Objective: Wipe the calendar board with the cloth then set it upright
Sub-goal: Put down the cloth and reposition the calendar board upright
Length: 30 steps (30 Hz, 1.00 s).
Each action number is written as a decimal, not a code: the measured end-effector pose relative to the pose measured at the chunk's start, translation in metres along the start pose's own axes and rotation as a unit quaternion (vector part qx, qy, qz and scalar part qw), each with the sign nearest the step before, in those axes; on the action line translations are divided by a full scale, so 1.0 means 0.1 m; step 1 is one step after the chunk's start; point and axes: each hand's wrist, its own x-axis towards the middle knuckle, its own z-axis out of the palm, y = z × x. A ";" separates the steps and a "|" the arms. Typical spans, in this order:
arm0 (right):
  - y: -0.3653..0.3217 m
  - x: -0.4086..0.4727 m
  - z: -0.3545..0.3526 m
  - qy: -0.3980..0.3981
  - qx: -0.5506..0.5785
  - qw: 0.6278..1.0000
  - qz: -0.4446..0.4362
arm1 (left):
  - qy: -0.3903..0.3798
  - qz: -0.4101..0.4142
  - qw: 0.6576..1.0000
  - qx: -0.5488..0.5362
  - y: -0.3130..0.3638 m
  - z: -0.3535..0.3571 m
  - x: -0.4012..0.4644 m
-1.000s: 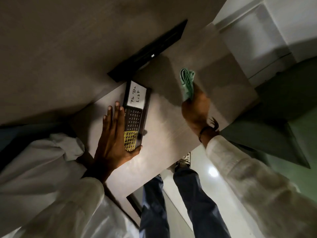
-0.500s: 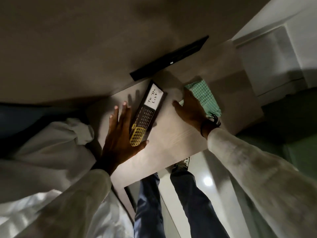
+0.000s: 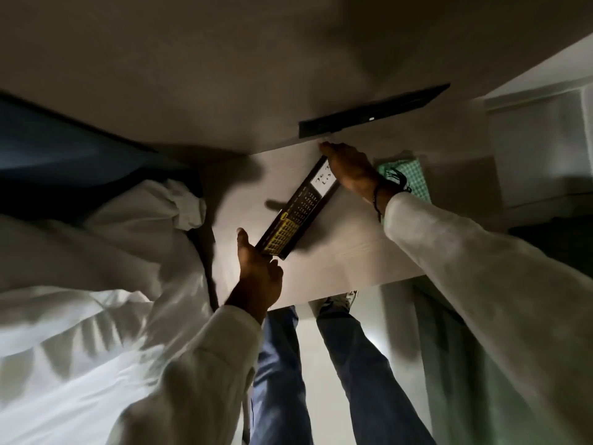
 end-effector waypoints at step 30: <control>0.17 -0.02 -0.04 0.103 0.218 0.970 0.027 | -0.008 0.195 0.973 0.125 0.92 0.16 0.48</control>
